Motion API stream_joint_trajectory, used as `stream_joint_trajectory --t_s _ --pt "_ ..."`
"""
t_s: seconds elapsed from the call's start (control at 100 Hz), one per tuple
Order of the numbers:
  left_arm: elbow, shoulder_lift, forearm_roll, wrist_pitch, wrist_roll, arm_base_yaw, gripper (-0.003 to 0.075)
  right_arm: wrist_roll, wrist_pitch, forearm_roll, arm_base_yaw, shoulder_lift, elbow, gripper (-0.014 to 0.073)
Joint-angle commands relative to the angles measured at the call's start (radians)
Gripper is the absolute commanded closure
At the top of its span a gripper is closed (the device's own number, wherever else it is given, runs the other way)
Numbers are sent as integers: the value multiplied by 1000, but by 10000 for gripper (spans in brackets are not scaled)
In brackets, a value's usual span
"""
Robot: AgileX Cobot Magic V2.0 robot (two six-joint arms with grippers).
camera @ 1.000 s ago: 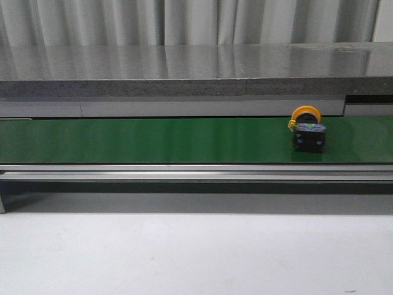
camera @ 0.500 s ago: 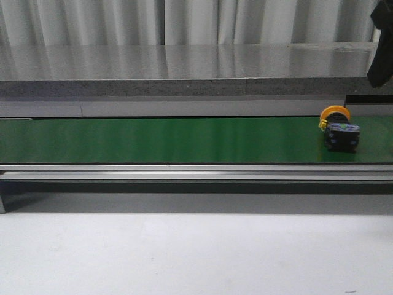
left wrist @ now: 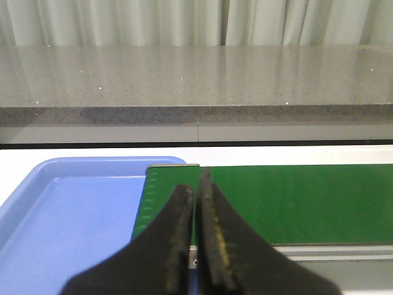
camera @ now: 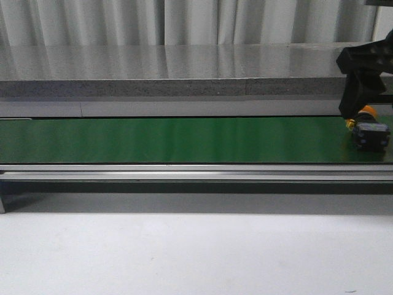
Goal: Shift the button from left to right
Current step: 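Lower the right gripper and grasp the button at the belt's end, then lift the button and lower it into the green tray with the right gripper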
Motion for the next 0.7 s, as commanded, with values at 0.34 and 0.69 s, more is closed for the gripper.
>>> stream_joint_trajectory --t_s 0.34,0.69 --pt "-29 10 -6 -87 -1 -8 715 -16 -39 -28 -3 34 -34 361" --pt "-29 10 -6 -87 -1 -8 715 -20 151 -221 -9 -57 -163 389"
